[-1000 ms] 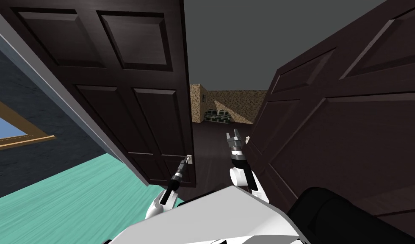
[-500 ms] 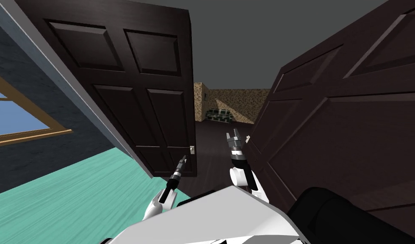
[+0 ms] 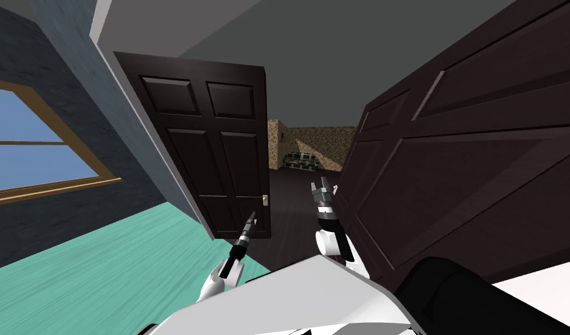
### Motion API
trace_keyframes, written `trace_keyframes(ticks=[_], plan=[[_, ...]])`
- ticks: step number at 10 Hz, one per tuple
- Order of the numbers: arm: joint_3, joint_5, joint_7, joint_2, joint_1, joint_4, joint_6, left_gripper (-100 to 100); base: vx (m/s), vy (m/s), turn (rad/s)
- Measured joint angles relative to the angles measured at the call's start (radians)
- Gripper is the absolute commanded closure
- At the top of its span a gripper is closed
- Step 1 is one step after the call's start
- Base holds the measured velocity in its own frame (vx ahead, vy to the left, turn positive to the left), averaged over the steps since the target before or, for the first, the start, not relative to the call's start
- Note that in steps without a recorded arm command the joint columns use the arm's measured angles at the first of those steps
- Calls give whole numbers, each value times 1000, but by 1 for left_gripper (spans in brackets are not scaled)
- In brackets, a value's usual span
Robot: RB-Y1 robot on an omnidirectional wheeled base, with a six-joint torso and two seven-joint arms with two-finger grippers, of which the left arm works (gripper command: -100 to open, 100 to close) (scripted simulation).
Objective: Push the door open
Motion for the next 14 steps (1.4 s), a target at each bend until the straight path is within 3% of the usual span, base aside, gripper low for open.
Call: trace_keyframes(ticks=[5, 10, 11, 14], plan=[[8, 4, -9, 8, 4, -8, -2, -100, 182, -56, -22], [17, 8, -20, -3, 12, -17, -6, -100, 178, -58, -19], [17, 8, -20, -4, 13, -18, -7, 100, -21, 0, -4], [17, 8, -21, -3, 11, -17, -5, 100, -22, 7, -7]])
